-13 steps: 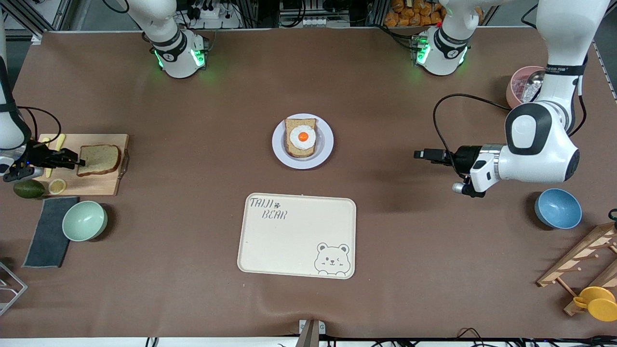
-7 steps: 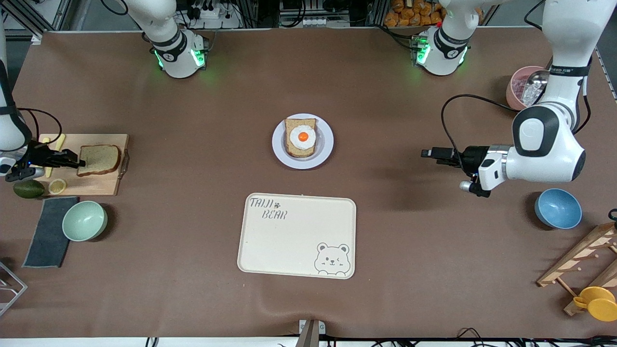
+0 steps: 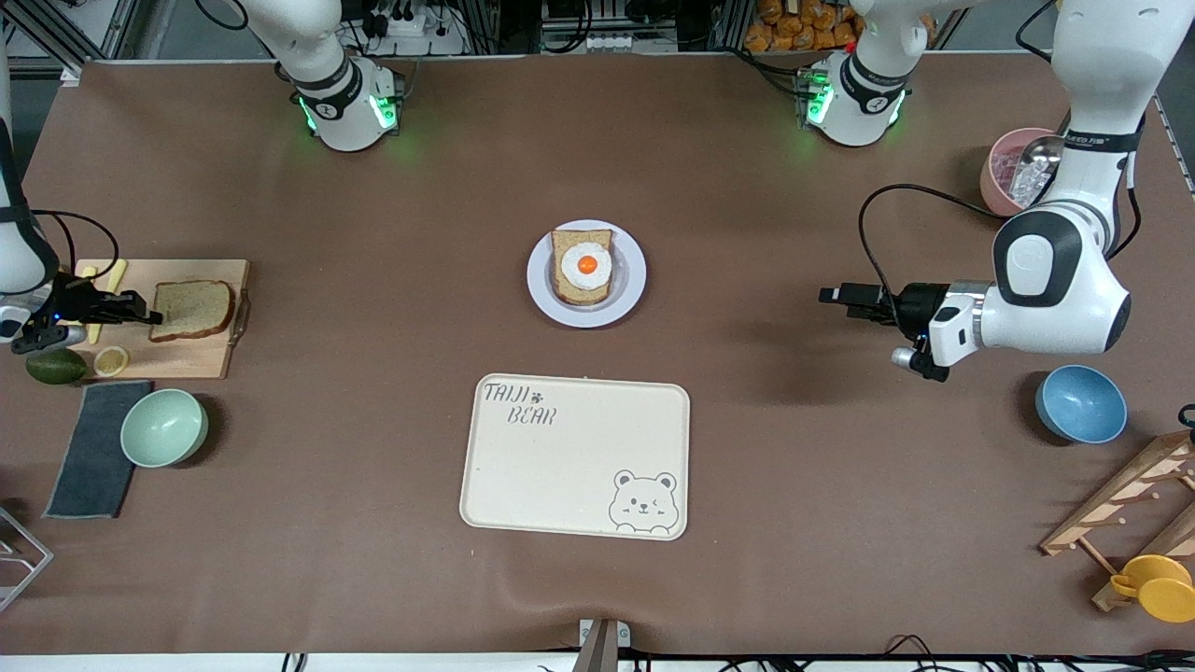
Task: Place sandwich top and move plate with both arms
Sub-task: 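Lift the bread slice with the right gripper and carry it toward the plate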
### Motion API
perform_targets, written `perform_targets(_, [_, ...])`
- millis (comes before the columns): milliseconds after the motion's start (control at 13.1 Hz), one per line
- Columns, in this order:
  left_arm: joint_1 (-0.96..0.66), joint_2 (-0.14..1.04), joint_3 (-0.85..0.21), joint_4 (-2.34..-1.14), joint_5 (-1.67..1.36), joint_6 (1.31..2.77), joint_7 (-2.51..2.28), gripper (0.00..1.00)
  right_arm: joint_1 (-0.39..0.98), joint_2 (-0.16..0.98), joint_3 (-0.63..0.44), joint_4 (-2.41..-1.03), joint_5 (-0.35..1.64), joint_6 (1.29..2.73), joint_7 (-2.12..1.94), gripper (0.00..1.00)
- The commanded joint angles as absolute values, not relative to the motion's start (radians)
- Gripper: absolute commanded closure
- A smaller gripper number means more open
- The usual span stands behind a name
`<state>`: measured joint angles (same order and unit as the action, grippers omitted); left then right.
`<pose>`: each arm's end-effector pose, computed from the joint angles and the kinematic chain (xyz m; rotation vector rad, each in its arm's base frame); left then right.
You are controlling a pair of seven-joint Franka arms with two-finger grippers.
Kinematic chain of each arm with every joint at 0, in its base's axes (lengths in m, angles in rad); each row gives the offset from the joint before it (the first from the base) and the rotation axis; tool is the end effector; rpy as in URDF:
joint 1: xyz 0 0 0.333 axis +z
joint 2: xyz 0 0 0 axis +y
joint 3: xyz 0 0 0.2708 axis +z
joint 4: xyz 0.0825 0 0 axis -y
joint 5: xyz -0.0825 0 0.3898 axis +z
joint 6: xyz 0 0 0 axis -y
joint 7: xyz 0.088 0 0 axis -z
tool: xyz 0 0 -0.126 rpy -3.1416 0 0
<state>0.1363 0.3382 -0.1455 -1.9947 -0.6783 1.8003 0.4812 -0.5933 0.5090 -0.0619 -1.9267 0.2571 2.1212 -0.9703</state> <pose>0.5345 -0.0705 0.2198 2.3478 -0.1754 -0.4330 0.4574 -0.3336 0.1405 -2.7927 -0.2082 0.1315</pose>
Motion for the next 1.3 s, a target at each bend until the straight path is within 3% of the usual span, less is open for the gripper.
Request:
perform_targets(0, [0.141, 0.339, -0.150, -1.996, -0.703, 1.807, 0.505, 0.00, -0.582, 0.520, -0.051, -1.823, 0.272, 1.944, -0.942, 1.00])
perform_targets(457, [0.140, 0.339, -0.150, -1.996, -0.718, 1.809, 0.505, 0.00, -0.519, 0.499, -0.044, -1.761, 0.319, 1.671, -0.767, 1.00])
perform_targets(838, [0.138, 0.344, -0.150, -1.994, -0.723, 1.810, 0.505, 0.00, -0.393, 0.466, -0.045, -1.766, 0.356, 1.597, -0.620, 1.00])
perform_targets(1219, [0.133, 0.347, -0.150, -1.996, -0.723, 1.818, 0.505, 0.00, -0.246, 0.466, -0.046, -1.793, 0.549, 1.549, -0.441, 1.00])
